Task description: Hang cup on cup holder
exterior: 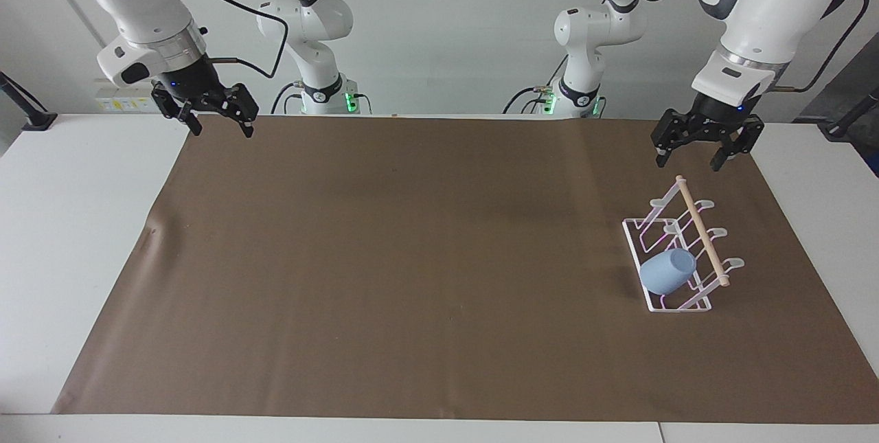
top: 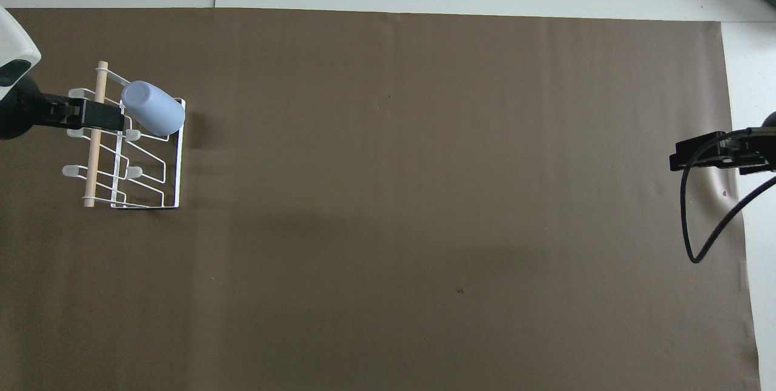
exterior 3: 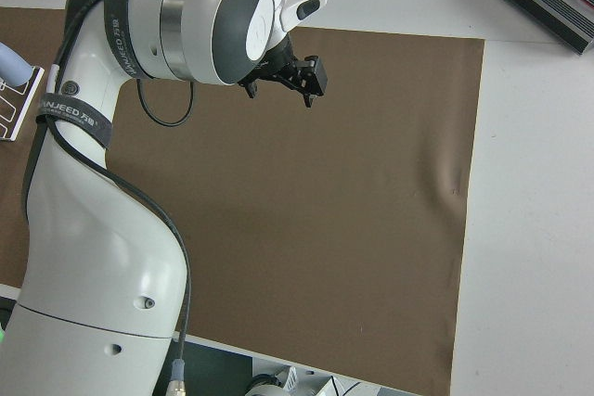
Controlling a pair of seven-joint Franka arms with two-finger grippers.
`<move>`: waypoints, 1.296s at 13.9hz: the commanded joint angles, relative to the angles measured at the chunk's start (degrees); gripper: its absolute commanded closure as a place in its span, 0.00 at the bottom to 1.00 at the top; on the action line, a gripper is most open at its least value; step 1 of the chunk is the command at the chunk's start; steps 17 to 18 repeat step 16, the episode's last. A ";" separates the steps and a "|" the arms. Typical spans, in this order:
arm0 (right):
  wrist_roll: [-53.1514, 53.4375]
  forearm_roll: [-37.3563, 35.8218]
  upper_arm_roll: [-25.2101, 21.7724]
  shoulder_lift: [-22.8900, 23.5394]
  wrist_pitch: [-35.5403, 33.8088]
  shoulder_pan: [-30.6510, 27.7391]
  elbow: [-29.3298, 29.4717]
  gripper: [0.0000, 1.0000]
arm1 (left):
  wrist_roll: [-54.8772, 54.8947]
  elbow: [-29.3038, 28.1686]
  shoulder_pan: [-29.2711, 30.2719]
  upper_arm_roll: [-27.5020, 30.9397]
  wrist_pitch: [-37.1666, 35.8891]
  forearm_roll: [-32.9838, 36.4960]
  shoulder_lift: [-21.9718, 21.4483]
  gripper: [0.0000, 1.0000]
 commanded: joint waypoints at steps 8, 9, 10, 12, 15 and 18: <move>-0.65 -0.82 0.11 -1.91 -0.14 -0.74 -2.25 0.00 | 1.65 5.03 -7.24 10.70 -17.34 -0.82 -0.28 0.00; -1.26 -0.99 0.11 -2.00 -0.15 -0.66 -2.25 0.00 | 1.56 5.03 -7.24 10.70 -17.61 -0.82 -0.29 0.00; -1.52 -1.08 0.11 -2.00 0.20 -0.66 -2.25 0.00 | 1.39 5.11 -7.24 10.53 -17.61 -0.82 -0.29 0.00; -1.61 -2.65 0.11 -2.00 0.29 -0.48 -2.25 0.00 | 1.30 5.29 -6.81 10.35 -18.05 -0.82 -0.29 0.00; -2.23 -3.28 0.20 -2.00 0.47 -0.39 -2.25 0.00 | 1.12 5.29 -6.98 10.09 -18.31 -0.82 -0.37 0.00; -2.14 -3.28 0.20 -2.00 0.47 -0.48 -2.25 0.00 | 1.12 5.29 -6.98 10.08 -18.31 -0.82 -0.37 0.00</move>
